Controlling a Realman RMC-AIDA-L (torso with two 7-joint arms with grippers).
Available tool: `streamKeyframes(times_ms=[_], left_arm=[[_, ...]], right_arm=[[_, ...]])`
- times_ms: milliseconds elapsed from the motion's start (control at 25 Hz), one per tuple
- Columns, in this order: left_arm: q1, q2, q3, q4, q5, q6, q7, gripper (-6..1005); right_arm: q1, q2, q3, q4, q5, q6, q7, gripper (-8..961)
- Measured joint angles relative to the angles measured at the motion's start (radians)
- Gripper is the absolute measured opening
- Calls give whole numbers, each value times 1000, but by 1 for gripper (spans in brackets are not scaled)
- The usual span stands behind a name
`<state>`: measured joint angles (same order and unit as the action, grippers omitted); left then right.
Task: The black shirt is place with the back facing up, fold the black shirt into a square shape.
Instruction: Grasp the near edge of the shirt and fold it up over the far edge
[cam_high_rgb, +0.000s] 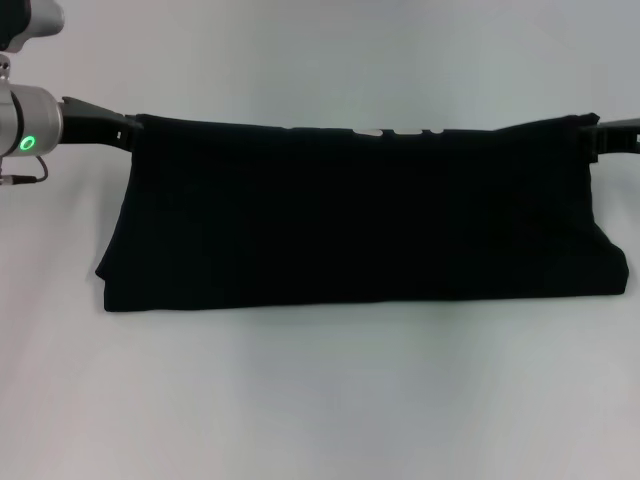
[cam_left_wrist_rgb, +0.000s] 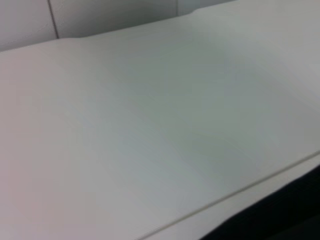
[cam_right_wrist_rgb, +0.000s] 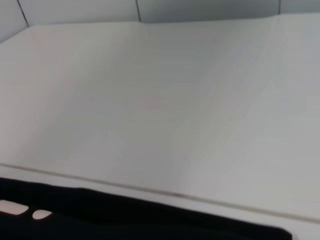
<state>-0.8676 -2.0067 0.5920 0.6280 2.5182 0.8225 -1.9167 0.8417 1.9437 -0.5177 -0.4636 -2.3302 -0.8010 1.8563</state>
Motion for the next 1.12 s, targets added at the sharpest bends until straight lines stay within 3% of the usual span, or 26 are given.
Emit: streamKeyframes(times_ms=[360, 720, 1120], left_arm=[[-3, -2, -1, -1, -1, -41, -17, 29], [-19, -1, -2, -5, -2, -85, -42, 32], [-29, -13, 0, -30, -2, -115, -45, 37]], right_arm=[[42, 9, -10, 10, 17, 67, -31, 75], [60, -5, -11, 15, 17, 81, -31, 74], [83, 7, -12, 63, 18, 166, -28, 74]])
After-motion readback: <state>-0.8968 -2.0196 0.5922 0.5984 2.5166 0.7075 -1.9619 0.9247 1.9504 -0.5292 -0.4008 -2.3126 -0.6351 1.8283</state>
